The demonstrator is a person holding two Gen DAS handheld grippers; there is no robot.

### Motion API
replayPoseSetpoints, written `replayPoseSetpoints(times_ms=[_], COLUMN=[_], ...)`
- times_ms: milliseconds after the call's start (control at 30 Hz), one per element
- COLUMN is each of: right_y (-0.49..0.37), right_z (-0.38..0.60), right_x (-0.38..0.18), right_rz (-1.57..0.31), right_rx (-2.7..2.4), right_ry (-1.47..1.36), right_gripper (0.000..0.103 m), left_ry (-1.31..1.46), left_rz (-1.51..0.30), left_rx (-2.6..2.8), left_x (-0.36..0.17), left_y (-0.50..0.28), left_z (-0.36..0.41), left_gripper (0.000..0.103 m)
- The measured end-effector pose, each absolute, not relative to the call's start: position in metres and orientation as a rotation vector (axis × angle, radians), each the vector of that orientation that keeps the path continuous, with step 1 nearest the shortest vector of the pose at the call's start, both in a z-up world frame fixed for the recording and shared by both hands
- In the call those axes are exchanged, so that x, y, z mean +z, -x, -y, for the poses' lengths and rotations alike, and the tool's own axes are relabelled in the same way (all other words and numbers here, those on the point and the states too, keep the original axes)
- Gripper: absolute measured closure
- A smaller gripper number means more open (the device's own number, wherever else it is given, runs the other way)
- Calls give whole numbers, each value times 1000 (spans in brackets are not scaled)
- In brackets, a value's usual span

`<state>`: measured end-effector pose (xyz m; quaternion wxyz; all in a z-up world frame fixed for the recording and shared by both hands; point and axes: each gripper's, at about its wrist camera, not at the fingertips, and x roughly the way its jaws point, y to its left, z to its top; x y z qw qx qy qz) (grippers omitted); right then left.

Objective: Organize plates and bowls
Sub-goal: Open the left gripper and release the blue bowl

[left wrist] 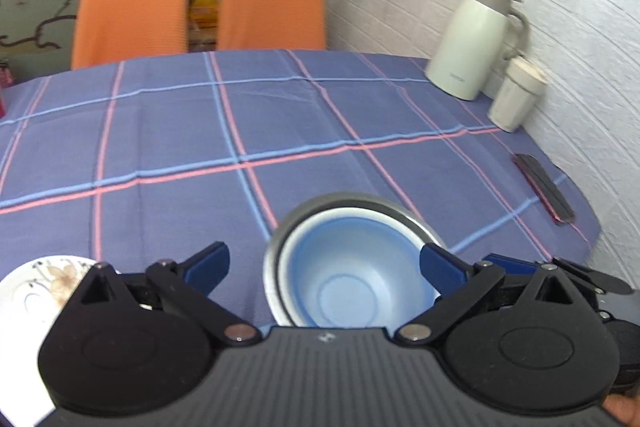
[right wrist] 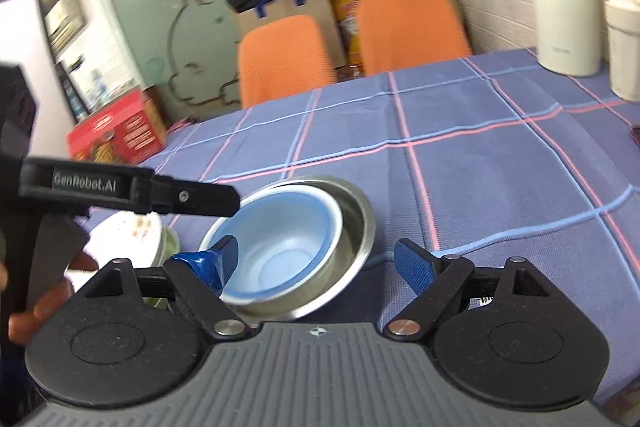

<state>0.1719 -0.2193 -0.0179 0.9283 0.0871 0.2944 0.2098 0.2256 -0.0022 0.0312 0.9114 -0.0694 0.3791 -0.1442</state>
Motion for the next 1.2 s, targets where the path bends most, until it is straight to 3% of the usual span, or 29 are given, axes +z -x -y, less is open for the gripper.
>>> replayPoseSetpoints(times_ms=[400,700,1200], right_y=[-183,-197,-217], right_z=[219,194,188], right_x=[-26,-29,-45], right_rz=[-672,-700,-731], right_rx=[334,295,292], right_ry=[-307,-114,-70], right_gripper=[30,30,30], left_ry=[161,126,61], left_rz=[-784,-816,-922], left_rx=[-175,-153,-125], left_x=[19,8,-23], left_y=[-241,-252,-278], left_z=[-4,-1,11], left_gripper=[3,3,3])
